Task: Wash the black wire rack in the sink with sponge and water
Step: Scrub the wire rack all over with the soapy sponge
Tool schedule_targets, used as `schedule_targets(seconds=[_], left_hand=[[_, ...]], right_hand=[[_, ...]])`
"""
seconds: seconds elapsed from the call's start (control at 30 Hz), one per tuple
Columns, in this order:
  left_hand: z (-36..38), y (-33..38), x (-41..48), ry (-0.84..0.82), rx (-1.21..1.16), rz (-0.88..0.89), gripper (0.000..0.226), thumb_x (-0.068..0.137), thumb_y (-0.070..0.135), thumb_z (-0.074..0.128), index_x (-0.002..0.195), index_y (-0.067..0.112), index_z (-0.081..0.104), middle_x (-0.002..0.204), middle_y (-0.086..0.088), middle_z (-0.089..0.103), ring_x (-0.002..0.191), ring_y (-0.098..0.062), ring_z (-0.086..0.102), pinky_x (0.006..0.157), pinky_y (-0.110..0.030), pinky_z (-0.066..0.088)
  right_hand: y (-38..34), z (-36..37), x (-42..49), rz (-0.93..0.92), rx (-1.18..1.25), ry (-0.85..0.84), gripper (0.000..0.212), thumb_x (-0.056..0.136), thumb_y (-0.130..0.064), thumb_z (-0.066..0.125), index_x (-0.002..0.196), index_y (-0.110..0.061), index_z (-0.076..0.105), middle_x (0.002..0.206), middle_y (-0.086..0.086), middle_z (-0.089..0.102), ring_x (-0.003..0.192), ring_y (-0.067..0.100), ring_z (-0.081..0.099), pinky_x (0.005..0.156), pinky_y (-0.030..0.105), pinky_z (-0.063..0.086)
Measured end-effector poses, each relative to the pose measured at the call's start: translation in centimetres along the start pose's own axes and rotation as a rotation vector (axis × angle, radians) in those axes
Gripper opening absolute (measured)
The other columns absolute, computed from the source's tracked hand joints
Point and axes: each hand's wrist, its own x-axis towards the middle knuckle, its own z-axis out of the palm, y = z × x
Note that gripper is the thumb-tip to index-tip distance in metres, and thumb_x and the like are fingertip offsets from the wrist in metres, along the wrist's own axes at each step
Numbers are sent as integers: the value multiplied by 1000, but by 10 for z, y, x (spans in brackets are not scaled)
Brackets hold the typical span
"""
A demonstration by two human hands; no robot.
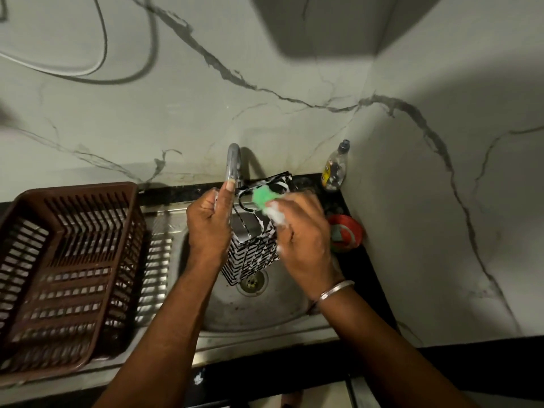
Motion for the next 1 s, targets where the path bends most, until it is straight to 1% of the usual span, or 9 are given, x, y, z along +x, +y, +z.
schedule_targets(seconds=[0.07,0.17,0.23,0.3,0.43,0.53,0.77,0.9,1.0], left_hand=[[0,-1,-1,-16,2,1,43,104,44,60,67,22,54,59,2,46,51,-10,41,46,-22,36],[0,-7,1,-54,-60,21,42,106,45,62,70,23,64,62,-1,56,55,-16,50,52,-27,42],[2,-6,1,-67,-39,46,40,108,42,59,72,28,67,62,5,57,56,-13,50,54,-27,42],[4,-2,-1,-83,-2,94,43,112,32,53,71,34,64,59,10,53,55,-7,45,52,-24,39],[4,-2,-2,-67,-14,109,43,114,25,46,73,27,59,61,10,59,55,-2,51,52,-20,42],[3,-1,-2,-59,24,98,49,114,26,46,65,24,46,57,9,43,51,-5,37,48,-23,33],[-1,-10,-1,-32,15,82,52,114,28,49,62,31,45,54,10,40,49,-8,34,44,-24,30],[1,-9,-1,-14,6,72,53,114,24,49,61,32,44,54,12,39,49,-7,33,44,-21,30],[3,-12,2,-8,-29,43,54,114,25,50,60,31,44,55,12,38,49,-8,32,45,-22,29]], right_hand=[[-12,4,0,40,29,36,26,92,1,57,107,-3,77,110,11,68,103,25,61,90,40,53],[-34,10,-6,-146,91,-36,23,91,4,58,104,0,77,105,13,71,97,27,62,88,37,55],[-27,11,4,-60,78,4,23,90,6,61,104,1,78,106,13,72,97,28,64,89,29,53],[-24,12,18,64,45,61,23,89,7,64,106,0,78,108,12,72,99,29,65,92,22,48],[-28,18,29,-87,70,-109,19,88,7,69,104,-1,78,105,11,68,97,26,63,91,24,50],[-5,12,43,102,-20,-91,20,88,-2,70,105,-6,78,105,4,65,99,20,57,83,13,40],[9,14,51,136,-69,-115,15,84,-8,72,98,-8,77,100,2,69,95,18,55,81,29,46],[8,15,43,139,-53,-129,19,86,-7,70,103,-8,79,109,2,69,104,17,57,87,9,38],[10,12,39,130,-27,-59,26,86,-7,61,105,-5,79,112,5,70,107,19,60,93,16,45]])
